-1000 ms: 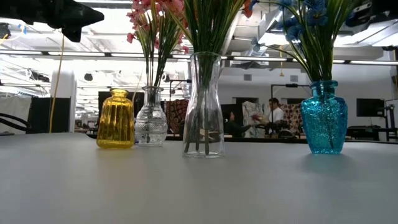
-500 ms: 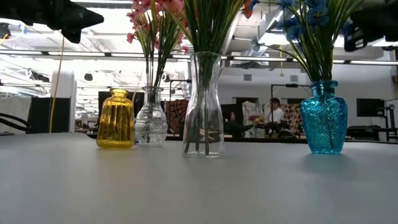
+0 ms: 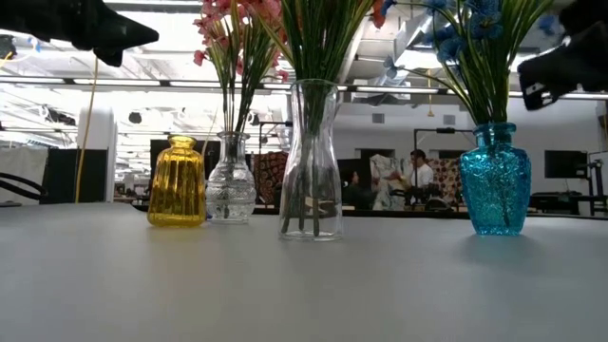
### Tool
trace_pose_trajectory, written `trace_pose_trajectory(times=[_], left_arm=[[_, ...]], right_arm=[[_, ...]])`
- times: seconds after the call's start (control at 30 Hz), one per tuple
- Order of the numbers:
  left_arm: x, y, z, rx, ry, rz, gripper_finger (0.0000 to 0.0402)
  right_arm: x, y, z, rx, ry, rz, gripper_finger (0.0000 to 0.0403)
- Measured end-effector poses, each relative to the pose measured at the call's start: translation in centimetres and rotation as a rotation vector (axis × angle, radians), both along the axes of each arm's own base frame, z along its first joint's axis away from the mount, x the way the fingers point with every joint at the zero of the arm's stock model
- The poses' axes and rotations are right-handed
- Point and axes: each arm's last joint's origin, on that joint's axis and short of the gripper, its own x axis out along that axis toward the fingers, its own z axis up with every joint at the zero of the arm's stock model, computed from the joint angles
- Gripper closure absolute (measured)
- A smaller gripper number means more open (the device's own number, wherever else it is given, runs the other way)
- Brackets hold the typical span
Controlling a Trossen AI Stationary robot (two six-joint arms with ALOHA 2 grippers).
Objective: Sort flowers into vase by color
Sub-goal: Return to Home Position
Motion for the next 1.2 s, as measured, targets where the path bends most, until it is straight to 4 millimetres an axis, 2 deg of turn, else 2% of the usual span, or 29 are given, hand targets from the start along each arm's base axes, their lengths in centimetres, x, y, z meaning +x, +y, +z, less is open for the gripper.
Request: trace_pose_trajectory(times=[0.3,0.63,0.9,1.03,1.2], left_arm=[[0.0,0.0,-0.2,-0.005,0.009,0.009,0.04],[1.2,-0.1,-3.6,0.019,-0.038,0.009,0.04],[0.9,-0.1,-5.8,0.038,-0.106,0.011,0.04],[0.1,0.1,-5.9,0.055,-0.155,0.029,0.04],[0.1,0.1,-6.1,0.078,-0.13,0.036,0.04]], right_arm=[[0.8,0.2,-1.7,-0.002,-0.057,-0.002,0.038],[1.0,0.3,-1.8,-0.002,-0.12,-0.009,0.038],[1.0,0.2,-1.8,-0.005,-0.123,-0.03,0.038],[1.0,0.2,-1.8,-0.006,-0.124,-0.049,0.038],[1.0,0.2,-1.9,-0.007,-0.119,-0.051,0.038]])
